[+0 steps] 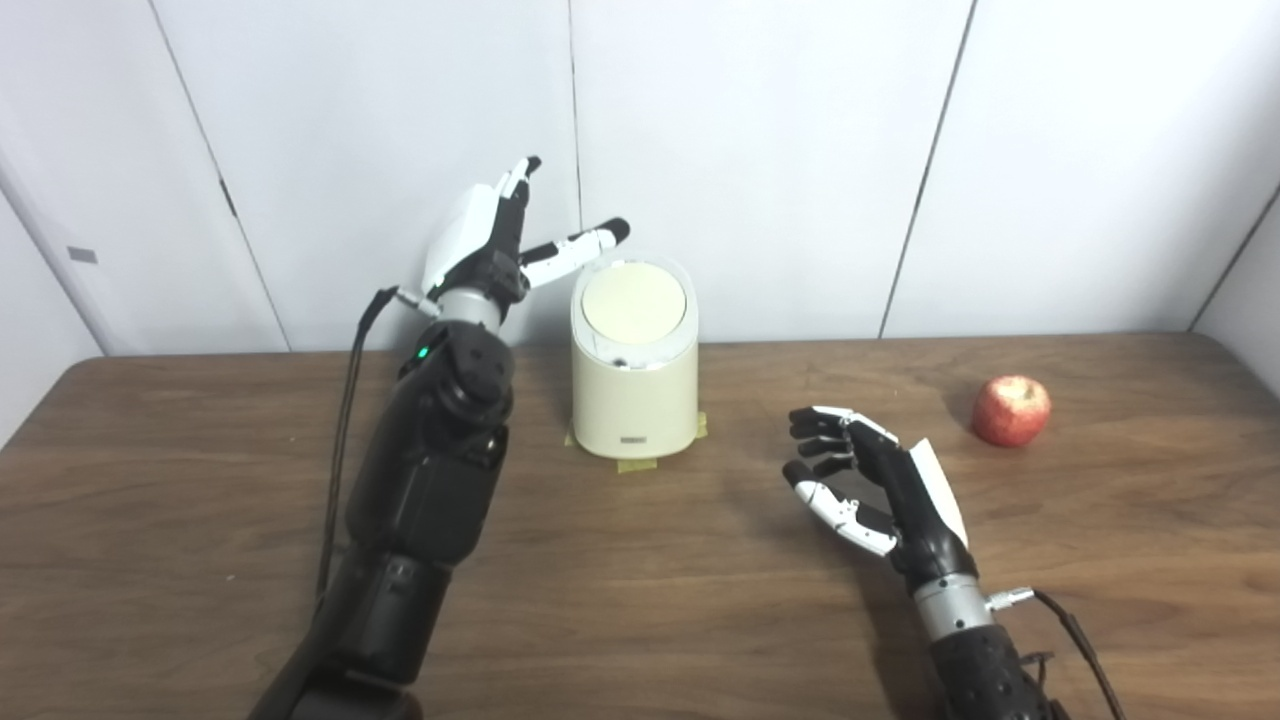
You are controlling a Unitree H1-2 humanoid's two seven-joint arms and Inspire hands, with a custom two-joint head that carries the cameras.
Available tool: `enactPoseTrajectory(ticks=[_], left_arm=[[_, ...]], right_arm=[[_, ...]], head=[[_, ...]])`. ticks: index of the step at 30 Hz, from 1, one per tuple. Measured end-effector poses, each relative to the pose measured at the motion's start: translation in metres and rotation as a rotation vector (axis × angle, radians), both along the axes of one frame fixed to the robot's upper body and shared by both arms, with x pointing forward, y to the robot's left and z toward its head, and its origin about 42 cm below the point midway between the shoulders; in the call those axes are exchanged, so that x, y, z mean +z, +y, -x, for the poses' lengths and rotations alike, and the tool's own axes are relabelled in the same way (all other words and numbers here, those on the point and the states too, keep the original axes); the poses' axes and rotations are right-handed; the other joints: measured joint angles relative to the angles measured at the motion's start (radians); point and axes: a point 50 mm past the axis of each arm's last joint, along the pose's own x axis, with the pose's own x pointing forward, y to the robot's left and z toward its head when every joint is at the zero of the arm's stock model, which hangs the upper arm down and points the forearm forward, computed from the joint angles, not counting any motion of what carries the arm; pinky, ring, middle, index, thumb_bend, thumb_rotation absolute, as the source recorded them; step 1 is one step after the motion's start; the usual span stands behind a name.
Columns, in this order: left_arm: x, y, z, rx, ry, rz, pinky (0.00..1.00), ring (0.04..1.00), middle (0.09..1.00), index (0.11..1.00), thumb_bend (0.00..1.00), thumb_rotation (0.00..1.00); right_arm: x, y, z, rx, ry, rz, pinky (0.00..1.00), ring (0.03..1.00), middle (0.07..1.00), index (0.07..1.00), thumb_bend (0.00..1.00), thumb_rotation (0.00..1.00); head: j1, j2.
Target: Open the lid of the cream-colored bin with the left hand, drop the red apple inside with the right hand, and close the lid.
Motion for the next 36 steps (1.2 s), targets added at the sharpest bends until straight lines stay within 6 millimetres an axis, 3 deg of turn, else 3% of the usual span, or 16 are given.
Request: enactPoseTrajectory(ticks=[6, 15, 22, 26, 32, 36], left_arm=[[-0.019, -0.005, -0.011, 0.033, 0.052, -0.063, 0.99, 1.000, 1.000, 1.000, 0.81, 0.60], [-0.044, -0.007, -0.015, 0.053, 0.095, -0.110, 1.00, 1.000, 1.000, 1.000, 0.83, 0.59], [-0.047, -0.013, -0.015, 0.051, 0.060, -0.168, 1.00, 1.000, 1.000, 1.000, 0.91, 0.51], [-0.049, -0.012, -0.016, 0.041, 0.034, -0.246, 1.00, 1.000, 1.000, 1.000, 0.97, 0.55], [-0.054, -0.013, -0.016, 0.036, 0.025, -0.295, 1.00, 1.000, 1.000, 1.000, 0.87, 0.73], [-0.057, -0.016, -0.015, 0.029, 0.031, -0.305, 1.00, 1.000, 1.000, 1.000, 0.87, 0.77]], right_arm=[[0.001, 0.001, 0.000, 0.000, -0.004, 0.007, 0.57, 0.666, 0.700, 0.699, 0.21, 0.46], [0.002, 0.000, 0.007, -0.007, -0.002, 0.006, 0.57, 0.669, 0.701, 0.701, 0.21, 0.46], [0.001, 0.001, 0.008, -0.011, 0.007, 0.004, 0.57, 0.668, 0.701, 0.701, 0.21, 0.48], [0.001, 0.002, 0.008, -0.011, 0.008, 0.001, 0.57, 0.668, 0.701, 0.699, 0.21, 0.47], [0.001, 0.002, 0.008, -0.011, 0.008, 0.001, 0.57, 0.670, 0.699, 0.694, 0.22, 0.44], [0.001, 0.003, 0.008, -0.012, 0.010, 0.001, 0.57, 0.671, 0.701, 0.697, 0.21, 0.46]], head=[[-0.002, 0.003], [-0.006, 0.012], [-0.011, 0.015], [-0.012, 0.017], [-0.014, 0.017], [-0.015, 0.017]])
